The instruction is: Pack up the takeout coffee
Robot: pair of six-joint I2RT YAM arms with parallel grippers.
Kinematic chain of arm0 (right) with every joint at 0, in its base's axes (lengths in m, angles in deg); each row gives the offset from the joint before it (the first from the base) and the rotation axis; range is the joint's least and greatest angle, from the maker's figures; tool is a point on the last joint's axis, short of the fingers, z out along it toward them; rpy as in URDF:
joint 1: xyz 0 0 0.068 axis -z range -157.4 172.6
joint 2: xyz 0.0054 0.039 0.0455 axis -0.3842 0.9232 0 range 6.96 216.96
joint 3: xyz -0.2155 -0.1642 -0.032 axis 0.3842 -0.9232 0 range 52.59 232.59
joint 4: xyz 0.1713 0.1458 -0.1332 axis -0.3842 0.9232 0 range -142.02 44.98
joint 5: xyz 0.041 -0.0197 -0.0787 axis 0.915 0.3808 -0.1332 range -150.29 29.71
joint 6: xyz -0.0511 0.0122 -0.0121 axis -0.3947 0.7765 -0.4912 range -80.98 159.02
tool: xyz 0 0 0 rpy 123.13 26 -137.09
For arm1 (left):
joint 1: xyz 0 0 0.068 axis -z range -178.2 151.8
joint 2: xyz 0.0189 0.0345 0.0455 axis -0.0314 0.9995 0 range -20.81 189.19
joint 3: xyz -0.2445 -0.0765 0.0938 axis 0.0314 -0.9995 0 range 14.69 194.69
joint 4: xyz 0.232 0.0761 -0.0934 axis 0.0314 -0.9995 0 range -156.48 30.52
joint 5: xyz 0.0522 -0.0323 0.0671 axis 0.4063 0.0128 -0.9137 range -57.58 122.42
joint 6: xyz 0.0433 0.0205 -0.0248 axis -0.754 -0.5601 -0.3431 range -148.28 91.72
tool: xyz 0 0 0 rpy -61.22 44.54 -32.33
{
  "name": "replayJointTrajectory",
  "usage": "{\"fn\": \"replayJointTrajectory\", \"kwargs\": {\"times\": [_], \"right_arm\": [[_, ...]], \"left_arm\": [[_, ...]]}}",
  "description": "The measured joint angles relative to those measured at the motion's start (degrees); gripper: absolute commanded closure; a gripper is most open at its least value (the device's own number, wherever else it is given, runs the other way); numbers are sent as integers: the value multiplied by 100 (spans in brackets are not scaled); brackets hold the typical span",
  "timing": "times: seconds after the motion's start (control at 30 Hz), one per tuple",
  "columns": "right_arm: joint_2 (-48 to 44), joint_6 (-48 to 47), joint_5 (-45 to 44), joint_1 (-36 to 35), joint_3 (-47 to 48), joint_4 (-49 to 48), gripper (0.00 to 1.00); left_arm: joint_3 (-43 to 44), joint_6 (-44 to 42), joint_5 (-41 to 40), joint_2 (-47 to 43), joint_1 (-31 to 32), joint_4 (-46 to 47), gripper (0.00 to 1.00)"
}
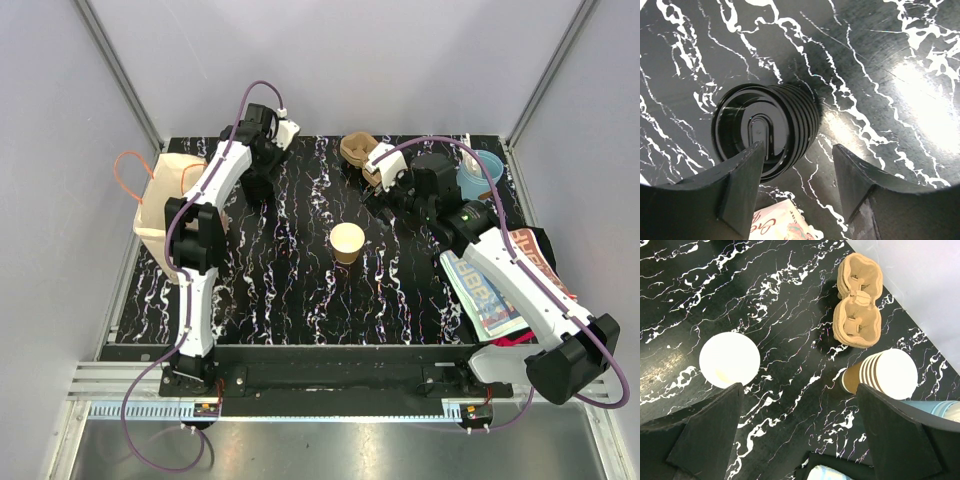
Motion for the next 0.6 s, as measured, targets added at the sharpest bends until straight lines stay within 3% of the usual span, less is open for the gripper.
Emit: {"fn": "replayJointTrajectory", "kwargs": {"times": [0.3,0.6], "right_arm": [[4,0,-4,0,-44,-48,1],[90,0,-11,0,-55,-109,1]], "left_arm": [[205,4,144,219,-98,-87,44],[243,17,221,404,-199,-120,56]]}}
